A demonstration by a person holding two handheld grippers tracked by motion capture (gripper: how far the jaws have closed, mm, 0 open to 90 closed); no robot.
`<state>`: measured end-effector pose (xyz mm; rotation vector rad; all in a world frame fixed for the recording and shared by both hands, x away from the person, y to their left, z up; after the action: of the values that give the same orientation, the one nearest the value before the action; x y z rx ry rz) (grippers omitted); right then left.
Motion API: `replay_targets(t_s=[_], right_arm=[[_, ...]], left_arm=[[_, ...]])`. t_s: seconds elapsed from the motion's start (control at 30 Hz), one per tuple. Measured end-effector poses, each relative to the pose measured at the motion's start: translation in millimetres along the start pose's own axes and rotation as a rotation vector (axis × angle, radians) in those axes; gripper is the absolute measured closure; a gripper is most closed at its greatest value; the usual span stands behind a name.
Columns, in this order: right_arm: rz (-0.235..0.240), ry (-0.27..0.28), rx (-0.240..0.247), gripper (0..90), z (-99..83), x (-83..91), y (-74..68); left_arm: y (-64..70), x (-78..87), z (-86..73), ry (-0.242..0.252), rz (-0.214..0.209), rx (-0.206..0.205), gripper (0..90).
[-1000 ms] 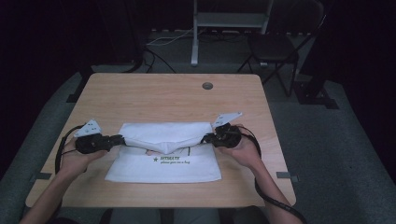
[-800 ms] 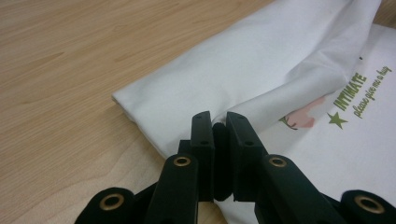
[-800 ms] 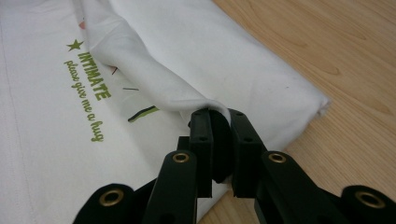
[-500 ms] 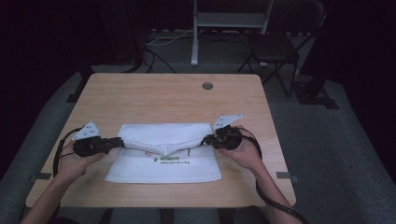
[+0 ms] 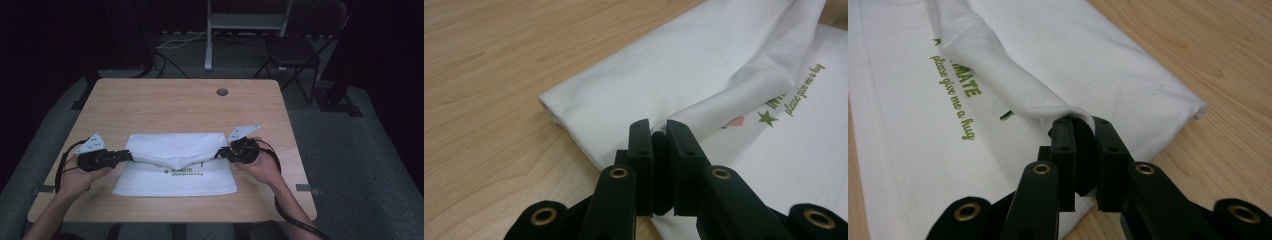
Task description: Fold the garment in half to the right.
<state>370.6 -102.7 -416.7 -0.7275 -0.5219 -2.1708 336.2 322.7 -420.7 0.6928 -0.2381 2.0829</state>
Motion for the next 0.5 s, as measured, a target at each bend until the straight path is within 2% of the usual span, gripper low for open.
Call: replay_targets(t_s=[0.5], right_arm=[[0.0,0.006,0.017,82.2,0.2,6.1,-5.1]], left_arm=[[8.1,5.3,-2.7,0.013,-0.01,-0.003,82.2]])
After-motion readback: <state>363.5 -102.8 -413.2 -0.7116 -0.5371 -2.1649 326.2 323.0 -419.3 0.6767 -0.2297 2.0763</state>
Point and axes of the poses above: each handheld gripper's, and its own axes: x roughly backward along the jaws, z roughly out of its top, y roughly to its right, the point moved 2 cm from there along -x, roughly forward along the jaws, and after that the axes turned 10 degrees about -z, right-handed, at the moved point
